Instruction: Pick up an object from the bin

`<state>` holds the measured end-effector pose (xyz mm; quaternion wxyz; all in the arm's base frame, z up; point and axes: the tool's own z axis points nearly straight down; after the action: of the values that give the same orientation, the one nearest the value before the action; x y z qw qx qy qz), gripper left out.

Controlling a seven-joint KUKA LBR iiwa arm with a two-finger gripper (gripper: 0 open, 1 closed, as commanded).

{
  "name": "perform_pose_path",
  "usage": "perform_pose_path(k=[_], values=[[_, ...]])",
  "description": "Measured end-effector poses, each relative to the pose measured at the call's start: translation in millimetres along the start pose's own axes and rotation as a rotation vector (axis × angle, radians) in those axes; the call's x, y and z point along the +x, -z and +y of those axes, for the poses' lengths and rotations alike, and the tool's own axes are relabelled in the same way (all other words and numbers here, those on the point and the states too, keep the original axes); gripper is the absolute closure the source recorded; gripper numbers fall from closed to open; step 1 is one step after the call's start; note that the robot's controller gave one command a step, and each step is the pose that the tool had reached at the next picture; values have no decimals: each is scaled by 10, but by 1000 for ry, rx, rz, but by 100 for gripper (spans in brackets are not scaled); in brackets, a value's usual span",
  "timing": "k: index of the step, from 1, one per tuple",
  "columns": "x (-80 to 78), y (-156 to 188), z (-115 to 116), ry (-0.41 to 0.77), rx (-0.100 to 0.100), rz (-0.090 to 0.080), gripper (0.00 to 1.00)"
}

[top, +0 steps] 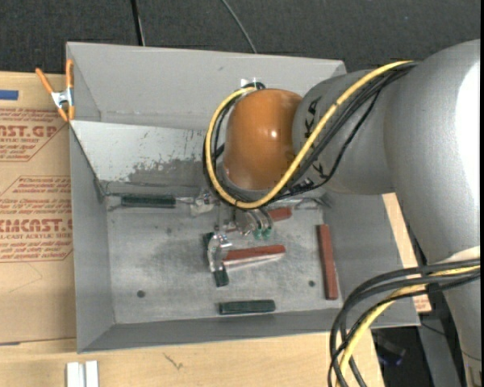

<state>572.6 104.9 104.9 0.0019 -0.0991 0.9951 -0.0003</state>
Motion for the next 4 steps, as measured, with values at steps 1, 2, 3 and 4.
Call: perform_pose_path(k=[1, 2, 3, 4], values=[[177, -219, -605, -164, -5, -8, 100], [177, -219, -605, -164, -5, -8, 100], [195, 203, -489, -180, -2, 10, 100], [360, 572, -535, -202, -2, 1, 100]])
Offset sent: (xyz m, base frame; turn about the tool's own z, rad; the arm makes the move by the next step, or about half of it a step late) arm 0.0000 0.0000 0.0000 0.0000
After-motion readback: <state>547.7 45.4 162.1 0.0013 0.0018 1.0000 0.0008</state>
